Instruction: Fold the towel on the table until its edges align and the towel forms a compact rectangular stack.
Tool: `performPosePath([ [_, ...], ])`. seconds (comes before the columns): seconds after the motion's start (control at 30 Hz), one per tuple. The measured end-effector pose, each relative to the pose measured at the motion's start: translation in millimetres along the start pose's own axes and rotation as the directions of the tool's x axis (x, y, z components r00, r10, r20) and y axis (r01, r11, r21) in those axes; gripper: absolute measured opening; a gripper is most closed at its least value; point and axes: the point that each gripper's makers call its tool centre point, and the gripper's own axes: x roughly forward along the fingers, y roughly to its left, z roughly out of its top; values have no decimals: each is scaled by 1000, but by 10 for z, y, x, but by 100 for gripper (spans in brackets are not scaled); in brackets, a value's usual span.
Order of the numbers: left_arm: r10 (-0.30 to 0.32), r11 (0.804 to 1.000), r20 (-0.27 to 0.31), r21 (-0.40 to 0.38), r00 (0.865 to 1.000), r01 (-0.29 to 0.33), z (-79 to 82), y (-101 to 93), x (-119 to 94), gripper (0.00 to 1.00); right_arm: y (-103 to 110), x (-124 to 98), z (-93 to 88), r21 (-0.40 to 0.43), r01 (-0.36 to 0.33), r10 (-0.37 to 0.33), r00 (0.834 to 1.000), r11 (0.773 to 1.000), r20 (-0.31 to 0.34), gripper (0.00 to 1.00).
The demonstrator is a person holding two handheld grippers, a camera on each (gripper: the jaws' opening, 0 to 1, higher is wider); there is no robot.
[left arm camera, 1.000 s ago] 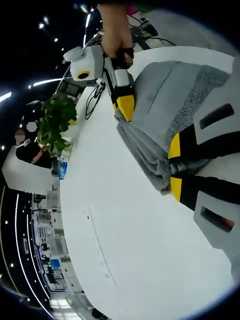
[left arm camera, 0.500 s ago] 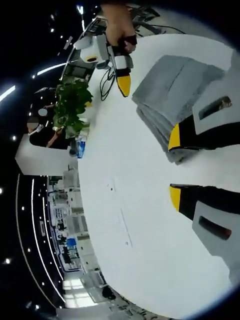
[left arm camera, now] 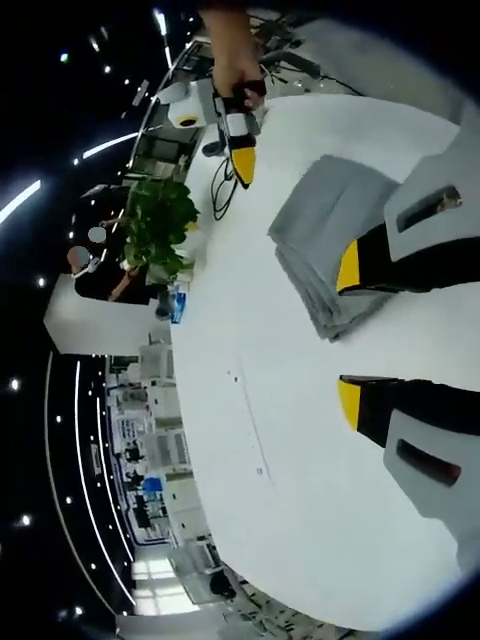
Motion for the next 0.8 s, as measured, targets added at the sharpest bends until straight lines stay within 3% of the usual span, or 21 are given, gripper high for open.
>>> performPosePath([
  [0.13,0,996,30,-87,1000,3,-58,-104,-223,33,135,-194,-168,-24,-18,17,999,1000,-28,26],
  [0.33,-19,998,26,-59,999,21,-208,-278,-471,38,219,-368,-278,-42,-30,28,999,999,-44,30],
  [0.47,-30,998,17,-59,999,31,-340,-408,-577,44,261,-466,-360,-131,-24,15,997,991,-71,36],
  [0.53,-41,998,11,-47,999,41,-414,-489,-618,47,271,-517,-438,-197,-17,-2,996,980,-92,41],
  [0.8,-99,994,5,-49,995,99,-649,-766,-636,61,419,-718,-671,-238,-27,1,994,971,-107,49],
])
